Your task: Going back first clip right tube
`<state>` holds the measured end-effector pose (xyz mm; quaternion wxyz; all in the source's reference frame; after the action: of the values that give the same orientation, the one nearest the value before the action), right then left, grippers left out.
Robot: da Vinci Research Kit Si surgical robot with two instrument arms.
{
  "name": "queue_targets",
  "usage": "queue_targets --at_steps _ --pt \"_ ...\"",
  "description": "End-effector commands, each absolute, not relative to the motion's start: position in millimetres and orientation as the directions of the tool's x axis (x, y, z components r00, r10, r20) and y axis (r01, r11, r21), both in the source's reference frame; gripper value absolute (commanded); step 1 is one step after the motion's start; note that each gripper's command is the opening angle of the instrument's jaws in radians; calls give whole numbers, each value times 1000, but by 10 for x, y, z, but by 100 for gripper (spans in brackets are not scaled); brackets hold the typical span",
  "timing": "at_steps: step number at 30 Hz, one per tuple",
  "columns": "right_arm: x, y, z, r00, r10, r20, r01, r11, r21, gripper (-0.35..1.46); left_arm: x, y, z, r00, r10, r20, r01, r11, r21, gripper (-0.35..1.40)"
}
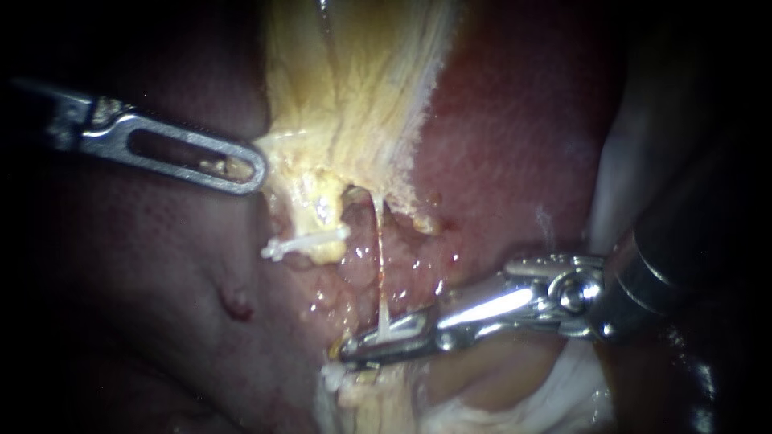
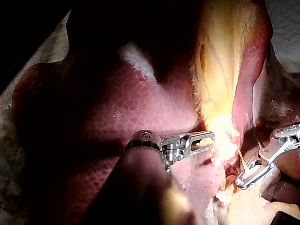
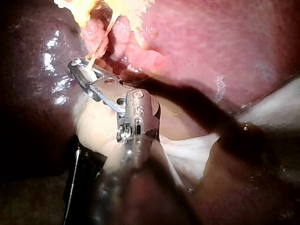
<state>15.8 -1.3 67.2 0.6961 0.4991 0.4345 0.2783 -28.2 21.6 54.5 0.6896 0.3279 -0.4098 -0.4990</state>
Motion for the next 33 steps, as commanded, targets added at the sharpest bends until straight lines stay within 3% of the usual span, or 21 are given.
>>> queue_targets --at_steps 1,10,12,14,18,20,33 --pt "158 -14 673 467 821 -327 46 347 937 -35 -282 216 544 166 -957 238 420 287 861 -35" --pt "158 -14 673 454 828 -330 55 344 937 -35 -281 216 544 166 -957 238 420 287 861 -35" --pt "159 -15 673 427 840 -335 85 331 940 0 -281 216 544 166 -957 238 420 287 861 -35" --pt "162 -15 673 405 850 -337 102 324 940 21 -281 216 544 166 -957 238 420 287 861 -35" --pt "169 -15 670 396 854 -336 99 324 941 38 -281 216 544 166 -957 238 420 287 861 -35" --pt "175 -14 669 384 836 -391 113 378 919 44 -281 216 544 167 -957 238 420 287 861 -35" --pt "173 -11 676 332 746 -577 131 569 812 47 -281 216 544 166 -957 238 420 287 861 -35"
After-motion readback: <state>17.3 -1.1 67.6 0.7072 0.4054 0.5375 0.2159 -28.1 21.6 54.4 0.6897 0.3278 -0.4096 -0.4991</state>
